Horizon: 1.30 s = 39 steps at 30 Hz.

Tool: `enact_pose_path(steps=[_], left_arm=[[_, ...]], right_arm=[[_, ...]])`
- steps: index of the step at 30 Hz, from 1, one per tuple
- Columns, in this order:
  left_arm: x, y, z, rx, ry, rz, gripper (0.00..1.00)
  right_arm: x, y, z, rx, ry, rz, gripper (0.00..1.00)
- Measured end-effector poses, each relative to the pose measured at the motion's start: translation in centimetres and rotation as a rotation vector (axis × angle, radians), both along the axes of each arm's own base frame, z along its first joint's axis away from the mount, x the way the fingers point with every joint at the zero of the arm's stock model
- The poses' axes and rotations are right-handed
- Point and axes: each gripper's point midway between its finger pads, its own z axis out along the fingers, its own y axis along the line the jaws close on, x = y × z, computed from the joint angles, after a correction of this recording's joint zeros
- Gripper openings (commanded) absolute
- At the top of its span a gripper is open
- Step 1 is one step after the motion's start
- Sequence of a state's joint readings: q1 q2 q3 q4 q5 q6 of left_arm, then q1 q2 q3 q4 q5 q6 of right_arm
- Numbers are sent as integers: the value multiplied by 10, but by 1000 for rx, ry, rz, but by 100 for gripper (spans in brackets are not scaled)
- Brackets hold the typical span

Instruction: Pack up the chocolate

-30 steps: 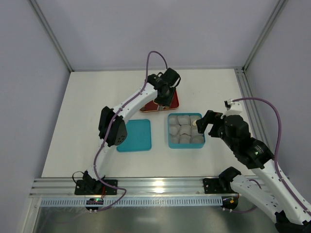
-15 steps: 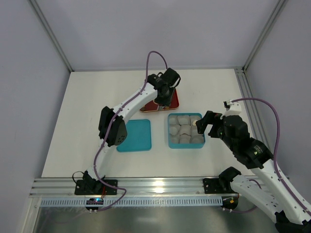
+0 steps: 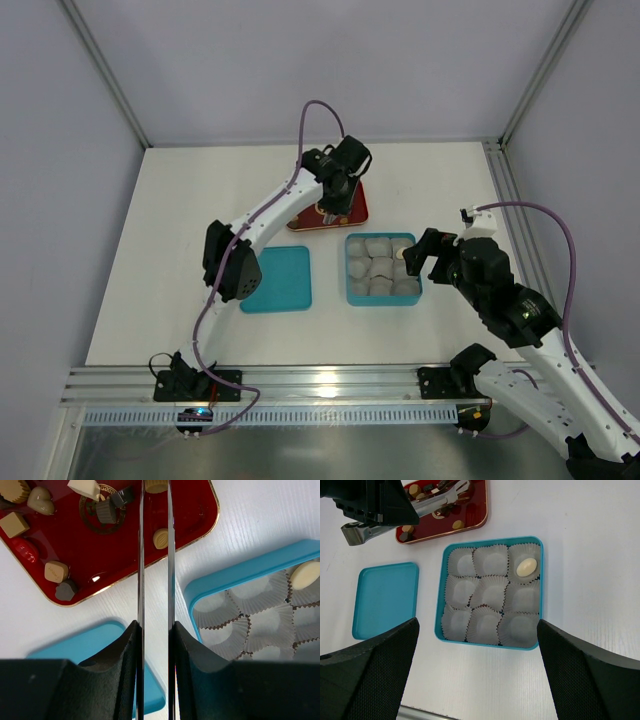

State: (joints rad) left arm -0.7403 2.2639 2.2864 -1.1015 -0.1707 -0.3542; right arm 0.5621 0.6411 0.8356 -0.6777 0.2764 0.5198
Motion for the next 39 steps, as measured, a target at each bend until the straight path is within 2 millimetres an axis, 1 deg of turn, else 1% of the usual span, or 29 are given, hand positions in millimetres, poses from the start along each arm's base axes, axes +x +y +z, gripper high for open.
enact_pose_path(steps=[6, 10, 15, 18, 22, 26, 30, 33, 37, 39], left_arm=[[2, -1, 9, -8, -15, 2, 26], [-2, 0, 14, -9, -15, -2, 27], [-15, -4, 35, -29, -35, -25, 26], [-30, -12, 54, -52, -57, -55, 26], [-57, -20, 77, -79, -79, -103, 26], [-88, -28, 89, -98, -79, -147, 26], [-117, -31, 85, -92, -54, -180, 26], [-134, -32, 73, -76, -25, -194, 26], [-147, -32, 53, -48, 13, -198, 26], [-151, -32, 48, -38, 24, -201, 27]], right_arm=[[0, 0, 0, 1, 0, -2, 100], [0, -1, 0, -1, -1, -6, 100], [1, -3, 0, -8, -2, -15, 100], [3, -3, -1, -14, 0, -20, 100], [4, -4, -1, -19, 0, -27, 100], [5, -5, 2, -19, -7, -34, 100], [5, -7, 4, -21, -13, -42, 100], [5, -8, 4, -22, -15, -46, 100], [5, -8, 4, -23, -15, -47, 100], [5, -8, 4, -22, -16, -47, 100]])
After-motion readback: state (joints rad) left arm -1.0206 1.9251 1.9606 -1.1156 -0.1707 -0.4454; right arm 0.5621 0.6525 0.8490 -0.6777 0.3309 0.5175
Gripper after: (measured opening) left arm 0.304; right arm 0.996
